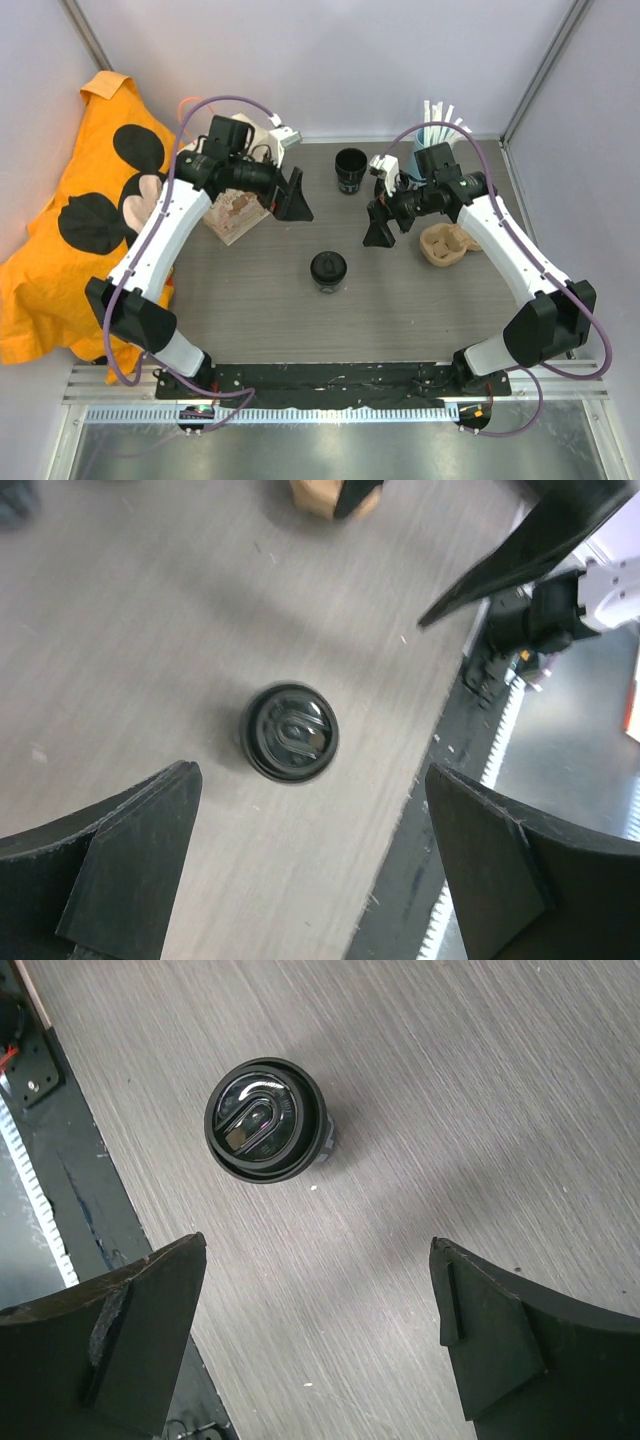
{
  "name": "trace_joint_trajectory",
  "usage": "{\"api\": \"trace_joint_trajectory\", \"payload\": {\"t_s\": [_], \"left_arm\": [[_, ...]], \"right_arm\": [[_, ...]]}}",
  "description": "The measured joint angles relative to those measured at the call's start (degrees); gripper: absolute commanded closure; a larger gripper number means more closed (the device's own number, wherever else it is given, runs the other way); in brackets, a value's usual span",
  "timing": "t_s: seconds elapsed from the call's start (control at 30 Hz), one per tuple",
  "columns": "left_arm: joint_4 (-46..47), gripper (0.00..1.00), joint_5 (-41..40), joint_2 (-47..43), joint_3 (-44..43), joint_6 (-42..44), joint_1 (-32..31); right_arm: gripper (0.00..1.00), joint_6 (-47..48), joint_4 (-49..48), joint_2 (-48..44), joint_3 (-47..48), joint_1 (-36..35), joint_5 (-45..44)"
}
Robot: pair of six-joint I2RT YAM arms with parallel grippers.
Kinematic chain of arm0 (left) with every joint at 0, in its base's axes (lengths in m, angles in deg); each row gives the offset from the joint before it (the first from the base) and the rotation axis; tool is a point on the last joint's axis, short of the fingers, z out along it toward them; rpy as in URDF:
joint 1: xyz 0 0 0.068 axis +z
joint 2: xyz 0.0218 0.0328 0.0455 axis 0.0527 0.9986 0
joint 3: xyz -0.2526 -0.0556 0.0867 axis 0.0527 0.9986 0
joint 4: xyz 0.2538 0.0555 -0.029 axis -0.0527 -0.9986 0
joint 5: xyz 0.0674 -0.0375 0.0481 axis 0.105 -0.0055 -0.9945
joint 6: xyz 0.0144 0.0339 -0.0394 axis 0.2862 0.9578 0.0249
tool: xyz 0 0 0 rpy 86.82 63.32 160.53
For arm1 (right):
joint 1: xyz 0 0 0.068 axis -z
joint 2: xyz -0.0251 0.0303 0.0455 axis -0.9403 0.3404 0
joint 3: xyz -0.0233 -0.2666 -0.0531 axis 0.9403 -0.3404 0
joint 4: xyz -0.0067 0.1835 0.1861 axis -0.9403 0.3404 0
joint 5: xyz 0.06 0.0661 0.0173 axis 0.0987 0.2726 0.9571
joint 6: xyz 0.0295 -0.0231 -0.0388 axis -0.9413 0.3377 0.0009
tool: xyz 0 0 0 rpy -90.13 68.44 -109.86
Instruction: Pack the takeout coffee
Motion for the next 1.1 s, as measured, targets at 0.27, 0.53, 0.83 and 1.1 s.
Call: {"api": "trace_joint_trajectory", "payload": {"t_s": [0.27,0.53,0.83,1.1], "left_arm": [[-2.4,0.00,-8.6,-5.2,-11.8,0.9,-0.1],[-2.9,0.00,-27.2,-13.4,-16.4,1.7,0.8],[-3.4,0.00,-41.9,-12.0,-16.6,-3.5,15.7],[-3.7,0.00,-39.1,-4.0,-18.1,-6.9,26.8]], "right_arm": [[0.01,2.0,1.5,0.0,1.6,-1.6,-1.1],[0.01,2.5,2.1,-0.2,3.9,-1.6,-1.3],[0.01,2.5,2.1,-0.2,4.7,-2.2,-0.8],[0.01,2.6,2.0,0.3,5.9,-2.6,0.4]]}}
